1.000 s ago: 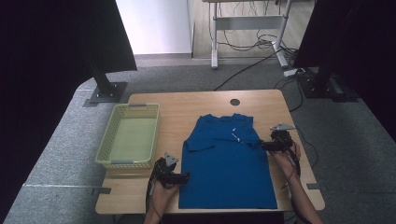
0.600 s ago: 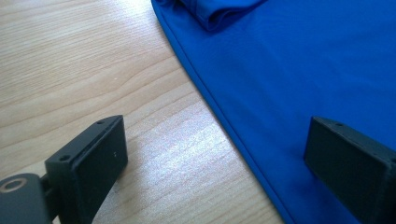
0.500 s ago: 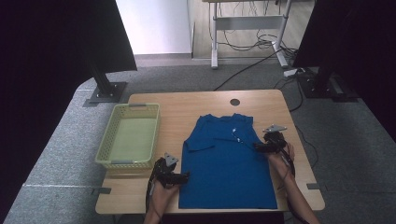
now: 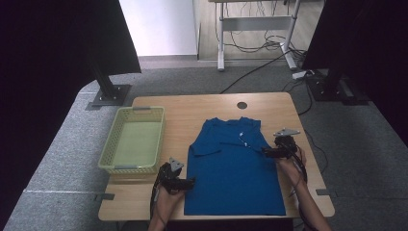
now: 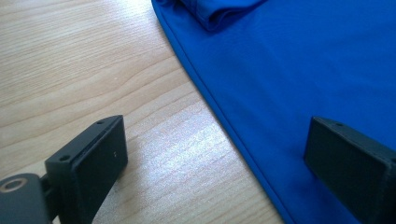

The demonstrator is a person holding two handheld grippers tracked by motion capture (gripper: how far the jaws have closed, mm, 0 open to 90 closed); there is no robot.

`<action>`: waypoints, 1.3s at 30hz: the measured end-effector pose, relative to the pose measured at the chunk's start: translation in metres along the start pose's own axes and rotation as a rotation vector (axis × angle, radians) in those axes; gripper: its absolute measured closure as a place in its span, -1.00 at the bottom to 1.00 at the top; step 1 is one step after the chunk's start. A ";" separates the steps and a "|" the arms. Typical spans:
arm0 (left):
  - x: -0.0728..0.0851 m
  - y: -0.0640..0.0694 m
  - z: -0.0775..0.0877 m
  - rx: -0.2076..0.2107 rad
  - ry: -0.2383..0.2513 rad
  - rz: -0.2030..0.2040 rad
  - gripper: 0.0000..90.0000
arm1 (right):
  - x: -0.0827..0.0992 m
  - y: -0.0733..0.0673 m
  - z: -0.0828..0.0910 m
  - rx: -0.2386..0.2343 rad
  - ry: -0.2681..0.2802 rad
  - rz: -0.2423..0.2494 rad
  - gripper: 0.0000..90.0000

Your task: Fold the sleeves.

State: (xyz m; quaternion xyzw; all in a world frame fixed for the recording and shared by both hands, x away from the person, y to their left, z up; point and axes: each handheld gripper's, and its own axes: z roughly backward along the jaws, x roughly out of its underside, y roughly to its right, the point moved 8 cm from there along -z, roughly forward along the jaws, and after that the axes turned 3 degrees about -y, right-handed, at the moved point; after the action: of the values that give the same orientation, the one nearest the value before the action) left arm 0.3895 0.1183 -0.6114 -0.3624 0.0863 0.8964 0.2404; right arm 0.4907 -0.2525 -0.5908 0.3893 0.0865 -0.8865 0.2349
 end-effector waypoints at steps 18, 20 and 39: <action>0.000 0.000 0.000 -0.001 0.000 0.002 -0.87 | 0.020 -0.010 0.041 -0.016 0.015 0.009 -0.74; 0.000 0.000 0.000 -0.001 0.001 0.003 -0.87 | 0.024 -0.012 0.044 -0.017 0.016 0.007 -0.74; 0.000 0.000 0.000 -0.002 0.001 0.003 -0.87 | 0.083 -0.034 0.054 -0.031 -0.033 -0.022 -0.77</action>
State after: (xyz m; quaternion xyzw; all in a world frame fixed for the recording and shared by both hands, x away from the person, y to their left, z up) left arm 0.3895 0.1181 -0.6114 -0.3628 0.0861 0.8967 0.2387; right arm 0.3905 -0.2697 -0.6156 0.3700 0.1005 -0.8939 0.2324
